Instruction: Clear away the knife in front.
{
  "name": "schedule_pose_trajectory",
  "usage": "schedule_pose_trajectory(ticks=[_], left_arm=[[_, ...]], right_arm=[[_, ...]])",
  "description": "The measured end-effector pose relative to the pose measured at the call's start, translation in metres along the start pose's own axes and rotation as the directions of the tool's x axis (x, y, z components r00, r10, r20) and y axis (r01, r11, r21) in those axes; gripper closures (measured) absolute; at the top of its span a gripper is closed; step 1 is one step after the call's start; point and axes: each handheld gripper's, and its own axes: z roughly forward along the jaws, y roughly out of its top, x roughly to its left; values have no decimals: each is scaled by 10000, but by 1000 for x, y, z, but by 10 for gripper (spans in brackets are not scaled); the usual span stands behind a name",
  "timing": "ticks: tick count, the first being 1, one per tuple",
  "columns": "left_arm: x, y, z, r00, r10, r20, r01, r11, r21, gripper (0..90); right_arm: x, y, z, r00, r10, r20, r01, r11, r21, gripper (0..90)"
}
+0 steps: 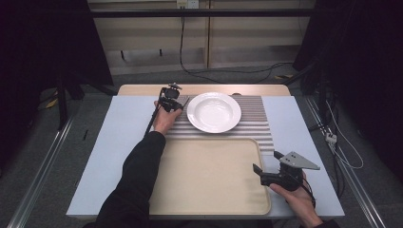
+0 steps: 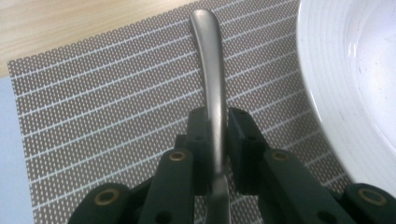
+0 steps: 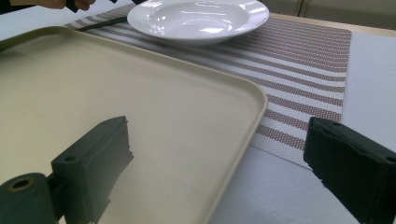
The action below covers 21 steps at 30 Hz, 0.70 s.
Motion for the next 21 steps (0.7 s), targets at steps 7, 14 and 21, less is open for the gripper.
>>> schedule_pose_trajectory(ticks=[7,14,21], left_arm=[[4,-1,-5,9995,-96,289,84,9990,435,794],[5,0,-1,9996,-150,254,145,9997,175,762],[4,1,-1,9998,45,213,-52,9995,301,769]], right_arm=[[0,0,0,10000,-28,13,27,10000,16,74],[0,0,0,10000,-37,5,37,10000,25,74],[0,0,0,10000,-15,-26,15,10000,27,74]])
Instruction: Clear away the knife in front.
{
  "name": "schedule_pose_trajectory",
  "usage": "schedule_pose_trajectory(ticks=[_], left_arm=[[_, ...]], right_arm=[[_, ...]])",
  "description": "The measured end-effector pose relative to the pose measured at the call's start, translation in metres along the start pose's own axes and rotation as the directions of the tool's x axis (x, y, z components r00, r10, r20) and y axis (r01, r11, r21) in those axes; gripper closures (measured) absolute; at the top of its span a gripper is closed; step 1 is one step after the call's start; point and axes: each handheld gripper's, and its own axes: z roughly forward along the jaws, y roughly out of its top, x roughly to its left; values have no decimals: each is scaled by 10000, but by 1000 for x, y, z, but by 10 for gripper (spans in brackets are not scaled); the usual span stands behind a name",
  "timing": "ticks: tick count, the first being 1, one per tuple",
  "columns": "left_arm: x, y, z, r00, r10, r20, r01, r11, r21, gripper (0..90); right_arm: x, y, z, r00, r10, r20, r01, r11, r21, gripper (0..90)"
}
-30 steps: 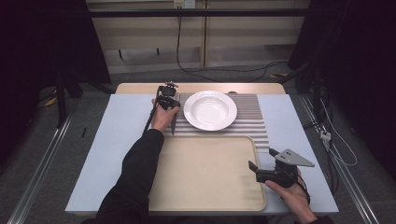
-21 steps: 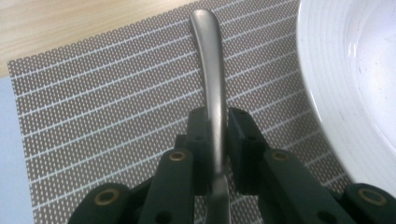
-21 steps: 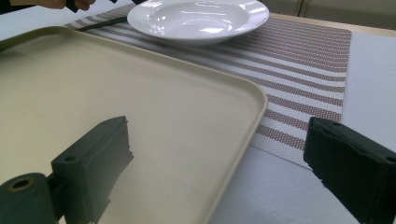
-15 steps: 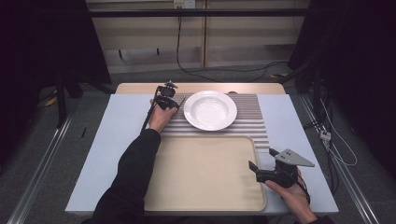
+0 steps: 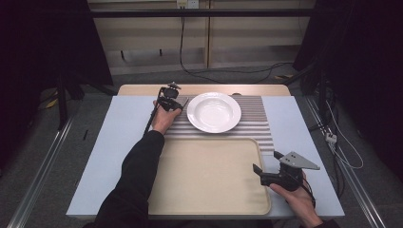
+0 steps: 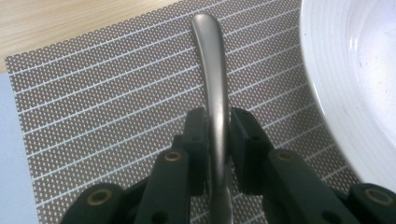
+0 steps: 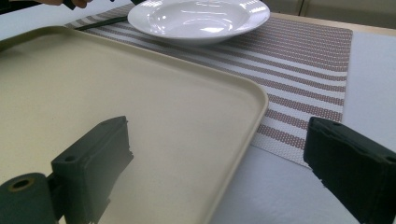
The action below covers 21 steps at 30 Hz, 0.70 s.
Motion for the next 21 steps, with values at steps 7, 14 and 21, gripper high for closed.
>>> schedule_pose_trajectory(ticks=[7,14,21], left_arm=[[-4,1,0,9996,163,-227,-162,9999,44,796],[-2,0,-2,9993,361,13,-361,9993,103,797],[2,-1,-7,9994,339,62,-339,9993,129,797]], right_arm=[[0,0,0,10000,-34,-13,34,10000,-6,74],[0,0,0,10000,-8,-5,8,10000,2,74],[0,0,0,10000,-11,0,11,10000,5,74]])
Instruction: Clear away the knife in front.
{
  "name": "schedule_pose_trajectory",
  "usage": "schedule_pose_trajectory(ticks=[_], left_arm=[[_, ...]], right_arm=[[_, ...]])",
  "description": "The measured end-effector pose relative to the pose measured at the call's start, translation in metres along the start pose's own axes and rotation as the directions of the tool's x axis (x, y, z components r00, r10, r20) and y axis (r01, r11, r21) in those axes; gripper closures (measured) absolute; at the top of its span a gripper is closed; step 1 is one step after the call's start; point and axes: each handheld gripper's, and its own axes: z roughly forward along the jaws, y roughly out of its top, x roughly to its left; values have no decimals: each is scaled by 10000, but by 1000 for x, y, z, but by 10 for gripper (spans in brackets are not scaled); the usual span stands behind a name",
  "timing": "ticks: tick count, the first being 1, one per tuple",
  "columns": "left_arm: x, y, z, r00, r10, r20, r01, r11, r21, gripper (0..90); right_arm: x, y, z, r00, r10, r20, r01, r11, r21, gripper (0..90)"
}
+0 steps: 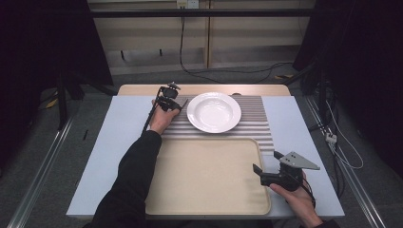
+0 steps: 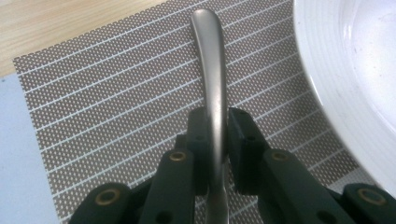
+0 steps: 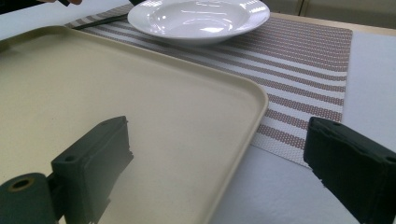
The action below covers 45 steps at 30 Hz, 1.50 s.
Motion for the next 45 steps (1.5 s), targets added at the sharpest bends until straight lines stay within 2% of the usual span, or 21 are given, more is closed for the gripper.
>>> schedule_pose_trajectory(ticks=[6,18,21,24,25,26,29,32,35,37,40,45], left_arm=[[-1,2,-6,9997,213,134,-213,9998,-27,798],[4,7,-20,9996,228,190,-223,9995,-229,798],[5,7,-26,9990,393,208,-389,9991,-180,797],[7,4,-32,9982,154,585,-132,9992,-378,797],[7,4,-33,9978,181,637,-158,9992,-355,798],[6,3,-35,9977,326,598,-308,9991,-298,798],[4,1,-40,9975,361,616,-338,9987,-378,797],[4,2,-48,9967,636,511,-623,9977,-267,797],[2,1,-55,9963,635,582,-614,9974,-365,798],[2,0,-60,9947,783,660,-761,9965,-350,797],[2,-3,-65,9945,750,728,-721,9965,-424,797],[4,-9,-71,9950,723,693,-705,9971,-281,797]], right_arm=[[0,0,0,10000,-31,-6,31,10000,10,74],[0,0,1,10000,-30,-12,30,10000,31,74],[0,0,1,10000,-36,-18,36,10000,33,74],[1,0,1,10000,-42,-20,42,10000,20,74],[1,0,1,10000,-37,-19,37,10000,18,74],[1,0,1,10000,-37,-19,37,10000,18,74],[0,0,0,10000,-41,-1,41,10000,14,74],[1,1,1,10000,-40,9,40,10000,22,74],[1,1,0,10000,-55,3,55,10000,23,74],[1,1,0,10000,-58,8,58,10000,27,74],[1,1,1,10000,-63,7,63,10000,34,74],[1,1,1,10000,-76,11,76,10000,49,74]])
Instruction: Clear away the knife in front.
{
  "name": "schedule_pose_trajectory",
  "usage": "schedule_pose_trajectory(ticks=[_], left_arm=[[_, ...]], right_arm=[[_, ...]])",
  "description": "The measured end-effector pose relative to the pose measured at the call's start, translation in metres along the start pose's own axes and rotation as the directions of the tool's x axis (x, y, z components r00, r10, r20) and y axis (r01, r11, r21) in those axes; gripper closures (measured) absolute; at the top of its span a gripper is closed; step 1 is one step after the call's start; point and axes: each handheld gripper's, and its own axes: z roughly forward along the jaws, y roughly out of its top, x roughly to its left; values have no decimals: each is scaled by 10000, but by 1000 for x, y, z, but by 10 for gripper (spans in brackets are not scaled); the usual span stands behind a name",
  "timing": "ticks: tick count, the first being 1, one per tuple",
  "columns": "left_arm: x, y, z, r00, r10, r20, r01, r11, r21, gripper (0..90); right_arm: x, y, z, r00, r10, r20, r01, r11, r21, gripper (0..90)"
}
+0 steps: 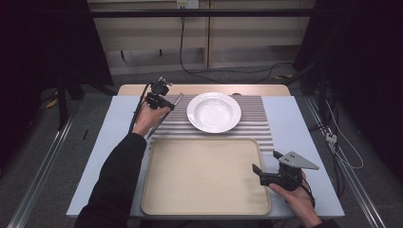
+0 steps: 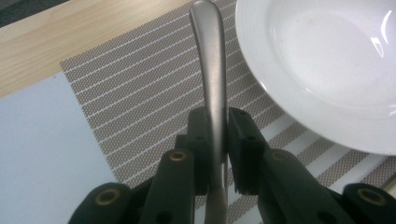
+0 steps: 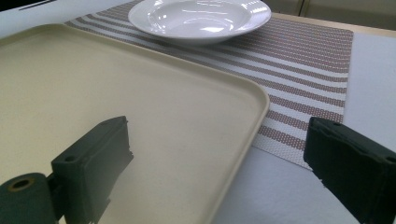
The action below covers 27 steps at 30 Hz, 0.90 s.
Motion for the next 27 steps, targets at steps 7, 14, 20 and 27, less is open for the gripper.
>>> schedule_pose_trajectory(ticks=[7,14,20,27], left_arm=[[-1,-9,-10,9999,11,-144,-13,10000,-95,797],[-7,-15,-18,9995,286,-107,-286,9996,-16,798],[-15,-19,-24,9994,350,-23,-350,9994,-20,797],[-25,-23,-31,9981,619,-41,-620,9981,-59,797]], right_arm=[[1,1,0,10000,-25,20,26,10000,-3,74],[2,1,1,10000,-85,15,85,10000,12,74],[2,1,0,10000,-88,33,88,10000,22,74],[2,1,1,9999,-100,47,100,9999,36,74]])
